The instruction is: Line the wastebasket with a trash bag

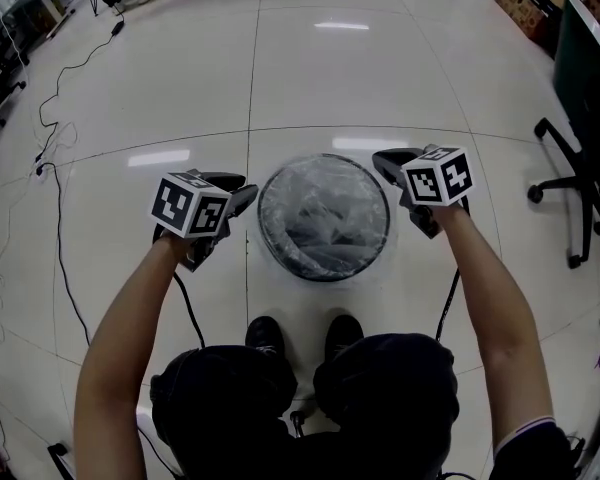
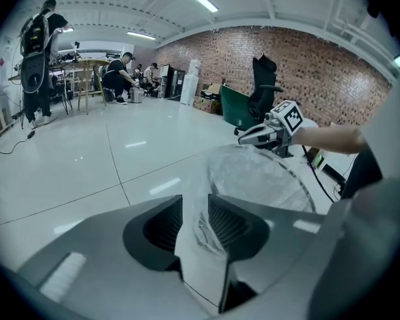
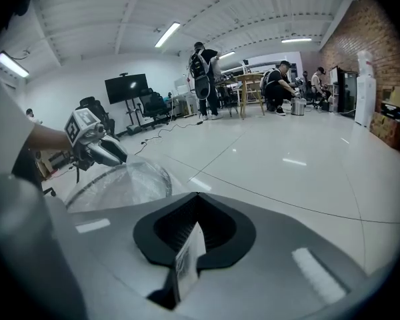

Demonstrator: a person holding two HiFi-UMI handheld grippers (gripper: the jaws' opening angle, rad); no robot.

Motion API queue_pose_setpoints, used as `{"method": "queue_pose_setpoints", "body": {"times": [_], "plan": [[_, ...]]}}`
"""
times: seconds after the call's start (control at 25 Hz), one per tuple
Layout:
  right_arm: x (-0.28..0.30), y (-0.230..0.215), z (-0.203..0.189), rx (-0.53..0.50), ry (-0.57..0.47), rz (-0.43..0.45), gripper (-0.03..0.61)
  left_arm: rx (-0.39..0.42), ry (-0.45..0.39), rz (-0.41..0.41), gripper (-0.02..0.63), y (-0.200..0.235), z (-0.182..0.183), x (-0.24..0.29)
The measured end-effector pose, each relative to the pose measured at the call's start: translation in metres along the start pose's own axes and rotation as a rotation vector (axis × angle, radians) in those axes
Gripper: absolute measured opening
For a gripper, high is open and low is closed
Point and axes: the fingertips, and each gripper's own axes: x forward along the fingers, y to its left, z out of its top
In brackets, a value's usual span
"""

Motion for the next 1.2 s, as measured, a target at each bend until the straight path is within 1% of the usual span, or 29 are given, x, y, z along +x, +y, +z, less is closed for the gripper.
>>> {"method": "queue_pose_setpoints", "body": {"times": [0.32,0.56,0.6,0.64,0.72,0.88,1.2], "plan": [[0.016,-0.02,-0.005,0.025,-0.021,-0.014,0.002,-0.024,0.029,0.001,0.129,0.009,-0.014,0.012],[0.03,-0.029,-0.015,0.044,-0.017,-0.014,0.002,-0.032,0.042,-0.007,0.126,0.013,-0.023,0.025],[0.032,-0.03,-0.017,0.047,-0.017,-0.014,0.002,-0.029,0.043,-0.006,0.113,0.013,-0.023,0.027],[0.033,-0.032,-0.018,0.053,-0.019,-0.011,0.002,-0.025,0.042,-0.004,0.086,0.014,-0.023,0.029],[0.037,-0.034,-0.022,0.067,-0.02,-0.004,0.002,-0.02,0.039,-0.001,0.012,0.015,-0.022,0.034],[0.047,-0.035,-0.034,0.08,-0.005,0.001,0.002,-0.015,0.058,-0.014,0.012,0.015,-0.029,0.046],[0.061,-0.036,-0.065,0.112,0.037,0.017,0.002,-0.019,0.155,-0.02,0.012,0.021,-0.067,0.066]]}}
